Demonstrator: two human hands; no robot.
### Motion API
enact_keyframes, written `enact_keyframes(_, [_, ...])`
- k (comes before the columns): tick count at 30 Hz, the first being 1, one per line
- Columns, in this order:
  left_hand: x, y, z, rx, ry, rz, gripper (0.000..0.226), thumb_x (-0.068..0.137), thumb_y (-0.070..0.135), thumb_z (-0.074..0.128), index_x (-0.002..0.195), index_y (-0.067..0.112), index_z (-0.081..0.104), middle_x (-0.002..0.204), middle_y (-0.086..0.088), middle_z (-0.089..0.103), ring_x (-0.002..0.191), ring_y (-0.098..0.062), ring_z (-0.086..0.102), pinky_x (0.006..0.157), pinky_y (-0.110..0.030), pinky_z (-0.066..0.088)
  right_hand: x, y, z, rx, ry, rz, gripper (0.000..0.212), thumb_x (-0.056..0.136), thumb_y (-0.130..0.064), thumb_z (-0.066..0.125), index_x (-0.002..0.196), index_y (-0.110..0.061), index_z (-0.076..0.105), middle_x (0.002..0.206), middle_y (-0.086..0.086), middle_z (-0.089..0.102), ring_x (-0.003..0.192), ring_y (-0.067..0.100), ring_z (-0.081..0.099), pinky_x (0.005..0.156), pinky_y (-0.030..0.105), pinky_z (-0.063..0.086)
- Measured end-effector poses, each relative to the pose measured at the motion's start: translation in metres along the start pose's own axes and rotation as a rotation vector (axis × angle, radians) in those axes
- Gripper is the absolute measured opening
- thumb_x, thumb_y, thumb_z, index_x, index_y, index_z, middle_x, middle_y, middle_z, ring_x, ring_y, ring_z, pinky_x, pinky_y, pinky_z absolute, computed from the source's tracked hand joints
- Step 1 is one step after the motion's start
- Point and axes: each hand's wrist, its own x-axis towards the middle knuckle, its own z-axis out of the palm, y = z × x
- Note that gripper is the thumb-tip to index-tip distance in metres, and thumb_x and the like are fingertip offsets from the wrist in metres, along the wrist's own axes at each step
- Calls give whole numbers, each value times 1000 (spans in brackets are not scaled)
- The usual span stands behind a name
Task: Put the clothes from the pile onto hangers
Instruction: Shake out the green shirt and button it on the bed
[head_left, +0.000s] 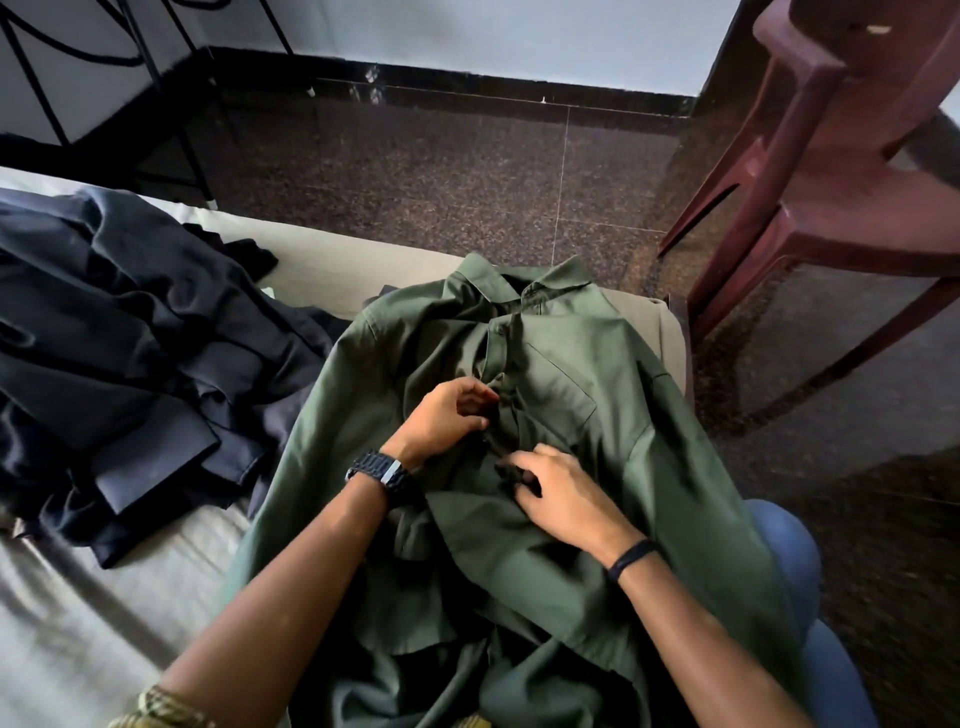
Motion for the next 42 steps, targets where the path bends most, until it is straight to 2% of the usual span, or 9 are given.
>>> enact_keyframes(3, [-8,-2,-5,115,-24,11,32,80,-10,65,101,14,62,101,-1,66,94,-8,63,95,-24,48,-2,11,-16,-12,-74,-56,28,87,-9,55,108,-17,70,94,1,56,71,-1,49,77,18,39])
enact_keyframes(7, [-18,1,1,398,57,94,25,79,1,68,102,10,69,106,-3,68,102,-13,61,92,-14,40,0,17,-29,0,-130,-12,22,89,-11,54,102,-16,71,83,-2,64,55,-10,48,61,4,33])
enact_keyframes(13, [-26,-1,19,885,119,193,20,91,19,52,104,14,66,111,-7,55,102,-28,49,84,-37,39,10,-13,-17,116,221,-99,20,83,3,57,93,-8,71,91,4,68,81,15,62,75,7,38])
enact_keyframes(16, [-30,-2,23,959,192,215,24,92,36,51,94,16,66,102,-6,56,97,-27,50,78,-38,36,17,-23,-1,82,192,-35,16,83,0,56,93,-4,68,95,11,70,90,24,63,80,21,42])
enact_keyframes(20, [-38,-10,25,1049,200,300,28,77,32,37,76,24,63,80,3,61,77,-23,60,66,-33,36,21,-19,20,-78,113,212,25,89,-25,60,104,-4,59,109,14,63,107,29,57,87,34,42])
enact_keyframes(25, [-44,-16,26,1036,181,273,12,71,30,58,78,22,64,75,2,61,71,-22,62,59,-33,47,22,-24,27,-157,114,300,47,84,-38,68,114,-7,51,118,12,58,111,29,58,87,36,46])
enact_keyframes(31, [-53,-13,27,979,156,230,24,69,25,72,92,23,65,88,-4,62,82,-28,62,71,-38,47,21,-20,29,-108,186,305,26,83,-16,61,106,-5,55,111,13,62,107,30,59,86,35,45])
enact_keyframes(37, [-51,-10,27,923,221,236,21,80,16,53,94,21,68,90,-6,66,84,-31,63,71,-38,45,13,-4,18,361,251,345,13,76,-8,65,88,-11,68,74,-2,64,75,16,62,61,10,40])
enact_keyframes(42, [-47,0,21,595,264,169,17,85,12,62,101,12,69,98,-6,72,95,-25,65,83,-34,48,3,0,11,793,259,325,21,80,4,65,78,-17,67,72,1,65,69,11,59,64,19,48])
